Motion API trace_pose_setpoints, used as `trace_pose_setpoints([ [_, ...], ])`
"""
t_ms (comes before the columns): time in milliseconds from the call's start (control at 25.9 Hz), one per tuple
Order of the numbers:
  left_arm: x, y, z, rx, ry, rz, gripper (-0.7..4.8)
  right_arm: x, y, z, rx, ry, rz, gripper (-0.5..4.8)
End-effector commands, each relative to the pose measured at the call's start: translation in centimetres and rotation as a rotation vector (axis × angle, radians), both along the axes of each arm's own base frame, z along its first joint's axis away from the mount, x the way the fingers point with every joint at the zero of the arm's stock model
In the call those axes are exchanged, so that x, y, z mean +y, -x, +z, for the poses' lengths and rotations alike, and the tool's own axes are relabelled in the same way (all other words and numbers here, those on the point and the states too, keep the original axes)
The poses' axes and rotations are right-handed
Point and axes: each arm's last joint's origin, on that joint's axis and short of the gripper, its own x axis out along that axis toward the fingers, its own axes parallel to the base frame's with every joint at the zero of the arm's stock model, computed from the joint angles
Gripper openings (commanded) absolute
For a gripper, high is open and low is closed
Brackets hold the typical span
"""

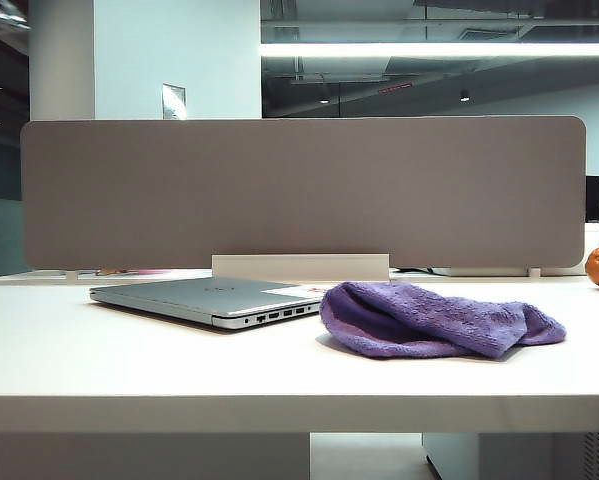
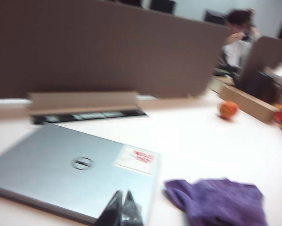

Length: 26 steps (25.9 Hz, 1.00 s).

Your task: Pick up the purple rag and put it over the laptop.

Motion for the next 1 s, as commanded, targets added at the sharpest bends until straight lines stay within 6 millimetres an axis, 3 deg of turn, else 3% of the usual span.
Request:
trace_pose_setpoints([
  [39, -1.8, -1.7, 0.8, -0.054, -0.074, -0.081, -0.06, 0.0, 0.0, 0.0, -0.012, 0.000, -0.004, 0.22],
  [347, -9.2, -6.2, -0.2, 0.079, -0.116, -0.141, -0.06, 0.0, 0.0, 0.0, -0.012, 0.000, -0.003, 0.22],
  [733, -16.8, -10.6, -2.6, 0.198, -0.181, -0.283, -0.06, 0.0, 0.0, 0.0, -0.012, 0.000, -0.003, 0.22],
  [1004, -19.8, -12.1, -4.0, 0.229, -0.208, -0.313, -0.06, 0.0, 0.0, 0.0, -0.012, 0.000, -0.003, 0.22],
])
